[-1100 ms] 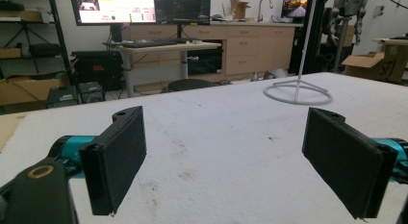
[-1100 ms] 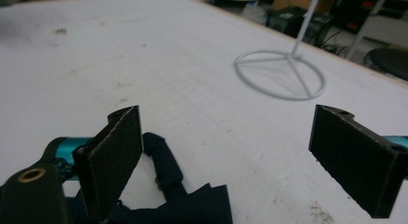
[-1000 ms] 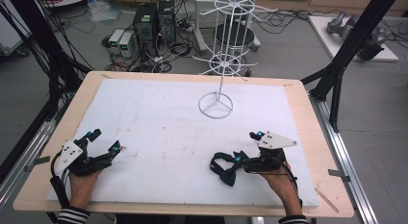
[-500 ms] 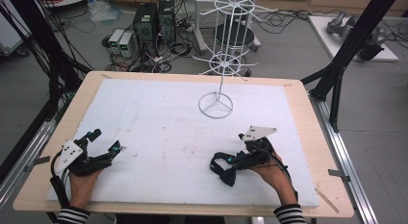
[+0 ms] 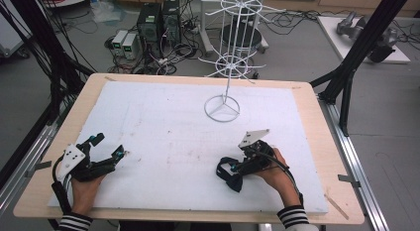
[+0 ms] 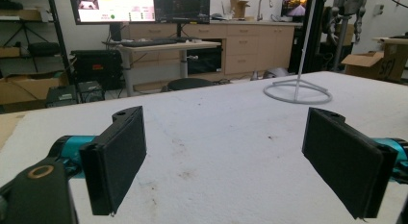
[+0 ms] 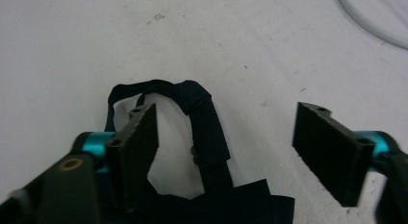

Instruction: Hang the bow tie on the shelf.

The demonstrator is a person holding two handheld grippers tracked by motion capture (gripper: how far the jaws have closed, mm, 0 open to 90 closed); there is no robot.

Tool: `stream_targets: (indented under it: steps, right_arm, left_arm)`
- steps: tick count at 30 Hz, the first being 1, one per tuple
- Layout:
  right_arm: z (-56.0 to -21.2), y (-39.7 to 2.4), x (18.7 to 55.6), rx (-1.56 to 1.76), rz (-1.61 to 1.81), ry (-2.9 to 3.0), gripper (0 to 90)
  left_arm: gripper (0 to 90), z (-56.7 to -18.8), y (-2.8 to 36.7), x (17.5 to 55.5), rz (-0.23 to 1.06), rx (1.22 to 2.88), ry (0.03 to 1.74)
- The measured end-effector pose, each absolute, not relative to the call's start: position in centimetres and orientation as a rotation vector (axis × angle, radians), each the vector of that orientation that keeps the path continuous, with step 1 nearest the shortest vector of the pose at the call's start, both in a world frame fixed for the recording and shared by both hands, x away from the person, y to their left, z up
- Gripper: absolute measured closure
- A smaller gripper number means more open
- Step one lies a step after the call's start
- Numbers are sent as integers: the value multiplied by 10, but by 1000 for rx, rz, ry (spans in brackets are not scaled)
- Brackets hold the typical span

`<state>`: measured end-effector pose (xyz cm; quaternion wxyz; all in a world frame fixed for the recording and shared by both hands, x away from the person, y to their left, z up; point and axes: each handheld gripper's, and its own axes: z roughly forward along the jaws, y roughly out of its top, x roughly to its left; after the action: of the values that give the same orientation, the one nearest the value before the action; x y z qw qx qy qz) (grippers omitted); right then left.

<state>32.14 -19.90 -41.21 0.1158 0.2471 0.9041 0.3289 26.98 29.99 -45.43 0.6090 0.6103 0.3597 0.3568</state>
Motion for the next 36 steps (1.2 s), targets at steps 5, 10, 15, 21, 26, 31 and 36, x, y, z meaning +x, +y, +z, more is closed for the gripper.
stream_targets:
  steps: [5,10,15,21,26,31,36]
  right_arm:
    - [-413,-193,323,711,892,2704,317]
    - [-413,-189,325,722,862,2732,390]
    - [-416,-186,326,717,815,2766,441]
    - [-419,-184,326,713,770,2785,498]
    - [-421,-180,325,677,713,2795,555]
    - [-421,-181,325,670,717,2807,635]
    - [-420,-180,325,695,710,2810,670]
  left_arm:
    - [158,-454,300,270,824,1410,831]
    - [158,-454,300,270,824,1410,831]
    - [158,-454,300,270,823,1410,830]
    - [158,-454,300,270,823,1410,831]
    - [158,-454,300,270,824,1411,830]
    - [158,-454,300,270,823,1410,830]
    - [158,-454,300,270,824,1410,830]
